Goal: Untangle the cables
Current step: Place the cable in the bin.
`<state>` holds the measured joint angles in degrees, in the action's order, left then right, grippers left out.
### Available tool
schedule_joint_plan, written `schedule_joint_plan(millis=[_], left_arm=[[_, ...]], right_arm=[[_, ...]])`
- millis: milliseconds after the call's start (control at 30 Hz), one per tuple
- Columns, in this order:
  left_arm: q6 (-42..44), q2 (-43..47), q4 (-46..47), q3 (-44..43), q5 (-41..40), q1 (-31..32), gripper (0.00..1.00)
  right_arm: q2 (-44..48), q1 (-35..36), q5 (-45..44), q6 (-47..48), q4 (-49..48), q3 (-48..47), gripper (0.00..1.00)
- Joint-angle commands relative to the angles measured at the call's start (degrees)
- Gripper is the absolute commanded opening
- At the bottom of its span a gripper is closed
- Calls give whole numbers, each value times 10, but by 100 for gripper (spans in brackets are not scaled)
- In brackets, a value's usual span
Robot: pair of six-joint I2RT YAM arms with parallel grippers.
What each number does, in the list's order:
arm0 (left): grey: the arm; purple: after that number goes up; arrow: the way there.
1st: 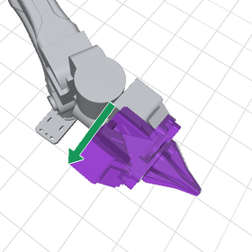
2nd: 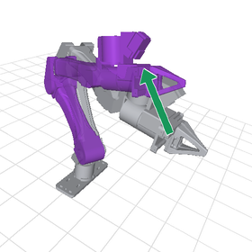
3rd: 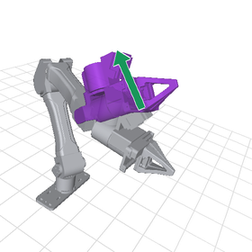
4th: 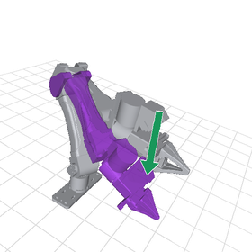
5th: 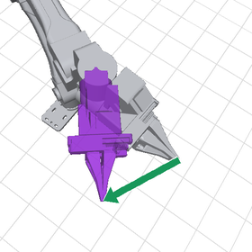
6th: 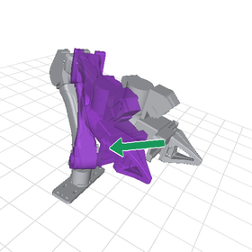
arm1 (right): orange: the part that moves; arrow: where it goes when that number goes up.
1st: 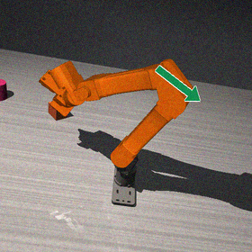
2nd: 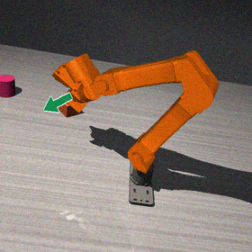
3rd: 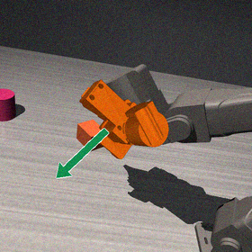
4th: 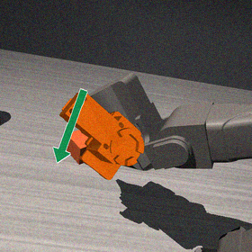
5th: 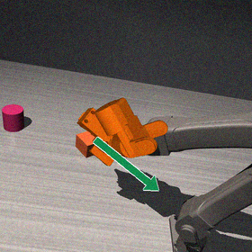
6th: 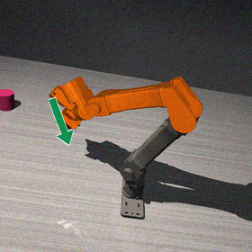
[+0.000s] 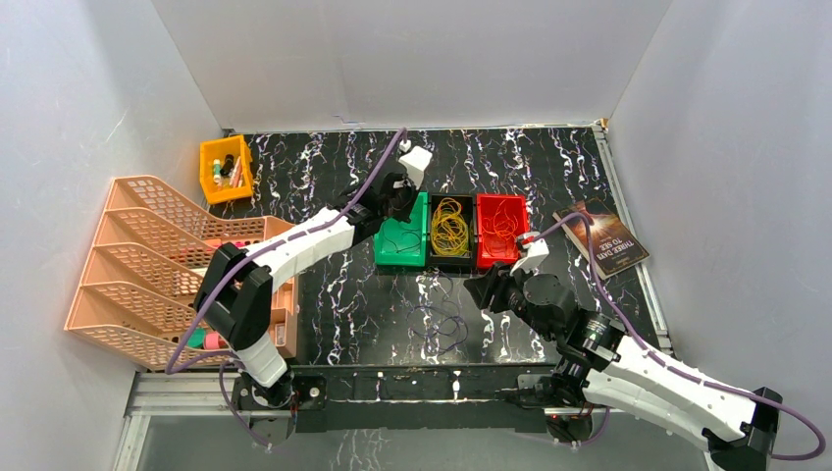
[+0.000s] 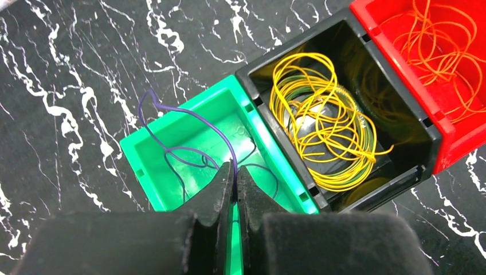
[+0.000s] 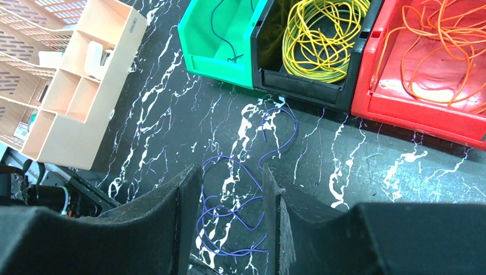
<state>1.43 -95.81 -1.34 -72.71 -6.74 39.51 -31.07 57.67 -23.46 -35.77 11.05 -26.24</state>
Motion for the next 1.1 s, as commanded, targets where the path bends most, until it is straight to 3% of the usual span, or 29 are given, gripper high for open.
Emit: schedule_joint_plan(millis=[0, 933, 1067], left_arm=[[-20, 28, 15, 24, 3, -8, 0], [-31, -110, -17, 4, 11, -24, 0], [-30, -113, -20, -4, 12, -26, 9]], right_arm=[[2, 2, -11, -2, -7, -2, 51], [-3, 2, -8, 1, -13, -2, 52], [-1, 1, -8, 1, -12, -1, 52]])
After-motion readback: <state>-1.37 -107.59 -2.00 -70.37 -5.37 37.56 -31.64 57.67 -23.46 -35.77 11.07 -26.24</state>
